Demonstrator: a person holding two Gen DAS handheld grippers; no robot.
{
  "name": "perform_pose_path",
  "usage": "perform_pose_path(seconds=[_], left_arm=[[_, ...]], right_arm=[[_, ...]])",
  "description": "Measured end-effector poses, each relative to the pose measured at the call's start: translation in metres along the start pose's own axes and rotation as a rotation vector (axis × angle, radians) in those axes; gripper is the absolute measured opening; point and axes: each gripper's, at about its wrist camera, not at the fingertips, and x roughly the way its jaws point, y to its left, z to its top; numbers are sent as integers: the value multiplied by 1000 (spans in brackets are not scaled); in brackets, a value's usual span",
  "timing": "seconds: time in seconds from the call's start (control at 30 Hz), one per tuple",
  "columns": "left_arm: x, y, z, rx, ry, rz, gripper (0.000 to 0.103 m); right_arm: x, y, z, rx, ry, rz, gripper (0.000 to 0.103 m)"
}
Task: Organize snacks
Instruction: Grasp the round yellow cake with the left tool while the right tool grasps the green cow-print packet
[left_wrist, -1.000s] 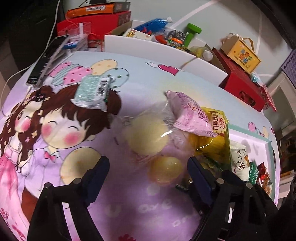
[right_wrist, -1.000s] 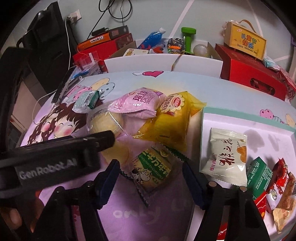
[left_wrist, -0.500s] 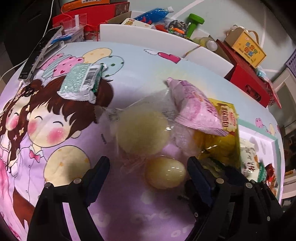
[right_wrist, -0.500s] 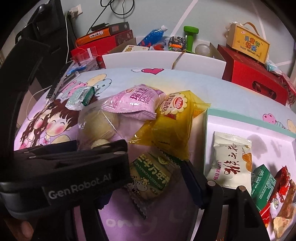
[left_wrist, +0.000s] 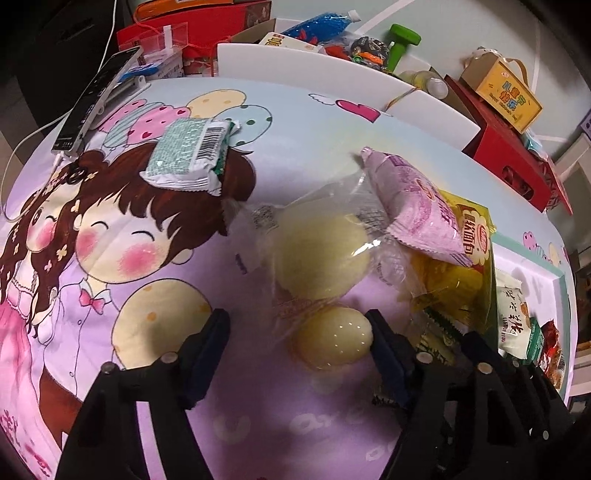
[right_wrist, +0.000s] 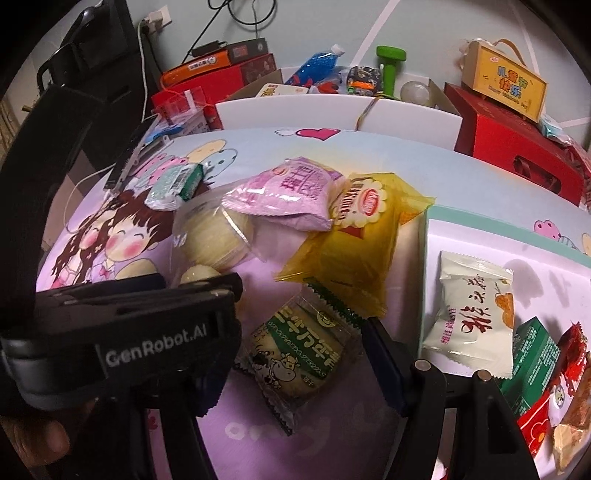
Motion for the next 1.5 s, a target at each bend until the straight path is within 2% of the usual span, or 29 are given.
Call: perform_pose_path(seconds=[0.17, 0.4, 0.83, 0.93, 1.1, 1.2, 1.5], left_arm=[[-3, 8, -2, -15, 2, 3, 59], [-4, 18, -4, -22, 5, -4, 45], [-15, 33, -17, -38, 5, -34, 42], [-17, 39, -23, -47, 7, -35, 42], [-21, 45, -32, -59, 10, -31, 42], [-23, 46, -39, -62, 11, -26, 42], [-27, 42, -50, -51, 15, -9, 42]], right_arm=[[-2, 6, -4, -21, 9, 4, 71], [-4, 13, -9, -45, 19, 5, 71], [-6, 18, -15, -70, 16, -1, 72], [-4, 18, -16, -74, 22, -19, 78], [-3, 19, -18, -83, 19, -28, 79], [-3, 20, -21, -89, 32, -37, 84], [-4, 17, -29, -82, 26, -57, 83]])
